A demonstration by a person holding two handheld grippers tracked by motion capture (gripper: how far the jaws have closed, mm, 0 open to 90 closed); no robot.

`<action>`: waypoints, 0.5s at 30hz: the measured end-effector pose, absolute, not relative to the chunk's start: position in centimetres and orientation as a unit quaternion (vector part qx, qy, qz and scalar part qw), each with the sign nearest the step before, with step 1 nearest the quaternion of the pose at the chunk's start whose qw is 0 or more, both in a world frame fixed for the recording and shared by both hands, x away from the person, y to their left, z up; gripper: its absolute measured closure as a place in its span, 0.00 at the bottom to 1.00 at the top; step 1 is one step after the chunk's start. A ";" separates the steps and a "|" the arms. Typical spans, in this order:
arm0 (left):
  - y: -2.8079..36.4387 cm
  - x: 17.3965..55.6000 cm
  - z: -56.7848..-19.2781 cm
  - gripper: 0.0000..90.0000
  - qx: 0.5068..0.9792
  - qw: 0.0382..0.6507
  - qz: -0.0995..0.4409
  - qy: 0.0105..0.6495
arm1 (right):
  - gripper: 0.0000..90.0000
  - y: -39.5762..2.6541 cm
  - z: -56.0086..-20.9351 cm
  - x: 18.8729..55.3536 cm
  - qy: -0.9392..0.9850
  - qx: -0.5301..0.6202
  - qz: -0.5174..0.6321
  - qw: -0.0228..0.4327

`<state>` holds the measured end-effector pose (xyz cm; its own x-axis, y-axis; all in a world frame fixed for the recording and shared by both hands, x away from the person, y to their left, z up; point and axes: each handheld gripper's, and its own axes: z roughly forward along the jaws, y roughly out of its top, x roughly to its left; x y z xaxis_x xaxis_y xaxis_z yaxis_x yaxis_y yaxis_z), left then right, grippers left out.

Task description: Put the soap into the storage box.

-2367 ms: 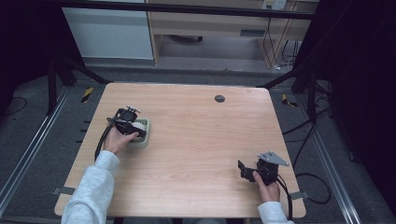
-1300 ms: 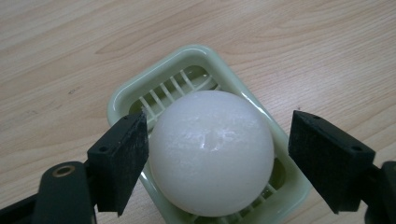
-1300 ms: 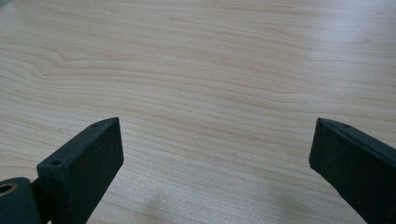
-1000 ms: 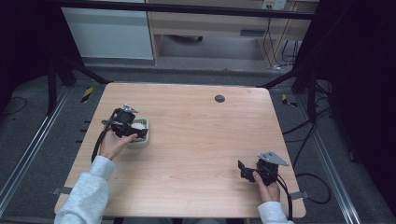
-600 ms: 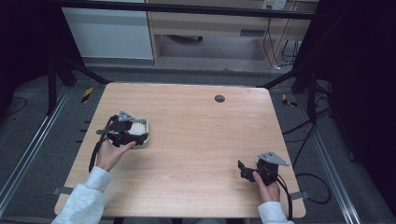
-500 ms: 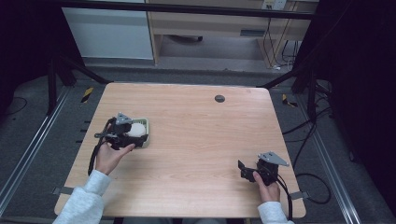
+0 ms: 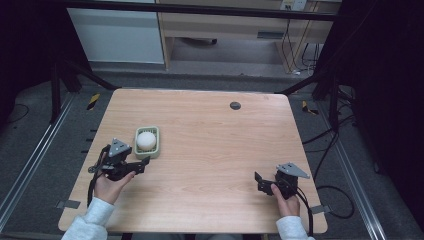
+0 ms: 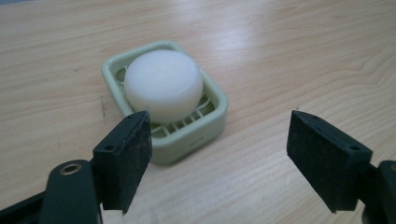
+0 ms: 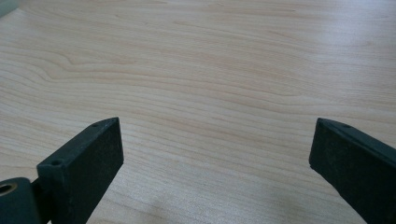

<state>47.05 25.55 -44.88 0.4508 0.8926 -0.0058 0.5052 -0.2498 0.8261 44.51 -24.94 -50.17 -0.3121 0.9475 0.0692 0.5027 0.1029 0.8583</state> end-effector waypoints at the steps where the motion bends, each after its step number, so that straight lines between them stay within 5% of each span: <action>1: 25.7 46.7 -45.1 0.25 0.750 0.401 0.246 0.465 | 0.04 -24.9 -50.1 44.5 0.693 0.522 0.419 0.266; 15: 28.5 43.9 -47.2 0.24 0.734 0.396 0.246 0.494 | 0.04 -24.8 -50.0 44.3 0.695 0.518 0.419 0.271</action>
<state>43.87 28.48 -47.24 0.3904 0.9202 -0.0306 0.5298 -0.1973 0.8249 44.35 -24.84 -50.00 -0.3173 0.9466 0.0572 0.4920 0.1128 0.8633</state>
